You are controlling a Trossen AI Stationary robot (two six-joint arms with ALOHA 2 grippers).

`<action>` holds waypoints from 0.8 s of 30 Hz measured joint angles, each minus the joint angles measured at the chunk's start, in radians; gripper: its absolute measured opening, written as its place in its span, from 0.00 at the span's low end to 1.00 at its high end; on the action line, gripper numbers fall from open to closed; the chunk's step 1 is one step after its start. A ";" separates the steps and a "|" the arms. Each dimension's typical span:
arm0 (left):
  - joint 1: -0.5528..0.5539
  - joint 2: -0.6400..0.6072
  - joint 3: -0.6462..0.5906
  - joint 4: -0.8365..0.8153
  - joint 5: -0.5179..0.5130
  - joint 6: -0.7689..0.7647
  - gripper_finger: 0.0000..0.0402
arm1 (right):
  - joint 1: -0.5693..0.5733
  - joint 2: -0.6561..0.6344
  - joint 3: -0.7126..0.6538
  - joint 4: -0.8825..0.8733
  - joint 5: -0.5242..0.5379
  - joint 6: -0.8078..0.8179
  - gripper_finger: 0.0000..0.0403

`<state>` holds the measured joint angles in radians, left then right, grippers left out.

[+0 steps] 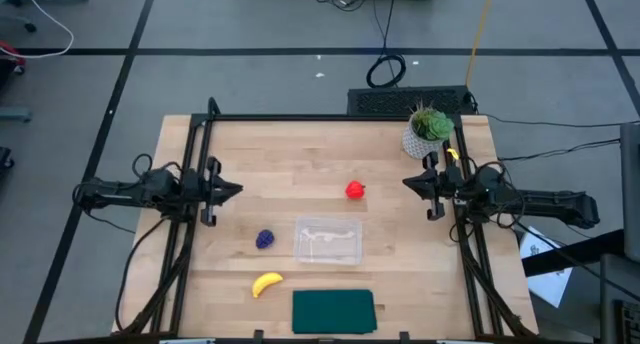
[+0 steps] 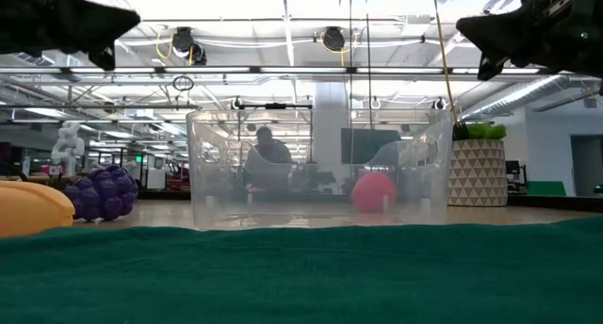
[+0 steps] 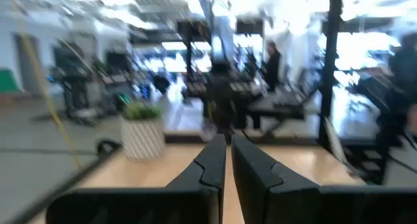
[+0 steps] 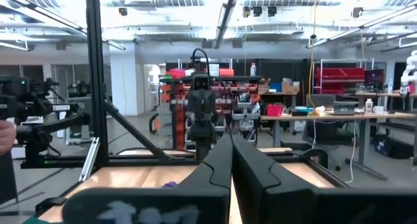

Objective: Pick and placing Produce into tupperware
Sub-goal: Put the grapes into the transparent bin

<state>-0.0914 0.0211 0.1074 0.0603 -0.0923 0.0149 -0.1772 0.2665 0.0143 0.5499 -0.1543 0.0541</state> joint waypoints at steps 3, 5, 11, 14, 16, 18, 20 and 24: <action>-0.005 0.020 0.000 -0.062 0.004 -0.032 0.08 | 0.000 0.001 0.000 -0.010 0.000 -0.003 0.00; -0.010 0.050 0.000 -0.072 -0.003 -0.035 0.08 | 0.000 0.005 0.000 -0.012 0.000 -0.009 0.00; -0.026 0.169 0.000 -0.012 0.039 -0.003 0.08 | 0.000 0.017 0.000 -0.018 0.031 -0.035 0.00; -0.029 0.229 0.000 0.042 0.034 -0.040 0.08 | 0.000 0.028 0.000 -0.035 0.082 -0.037 0.00; -0.029 0.267 0.000 0.069 0.014 -0.079 0.08 | 0.000 0.037 0.000 -0.044 0.112 -0.042 0.00; -0.029 0.300 0.000 0.094 -0.004 -0.117 0.08 | 0.000 0.046 0.000 -0.059 0.132 -0.049 0.00; -0.029 0.327 0.000 0.117 -0.009 -0.147 0.08 | 0.000 0.055 0.000 -0.065 0.132 -0.055 0.00; -0.029 0.363 0.000 0.154 -0.011 -0.164 0.08 | 0.000 0.072 0.000 -0.064 0.132 -0.054 0.00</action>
<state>-0.1200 0.3837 0.1074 0.2145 -0.1032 -0.1493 -0.1776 0.3387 0.0143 0.4862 -0.0223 0.0006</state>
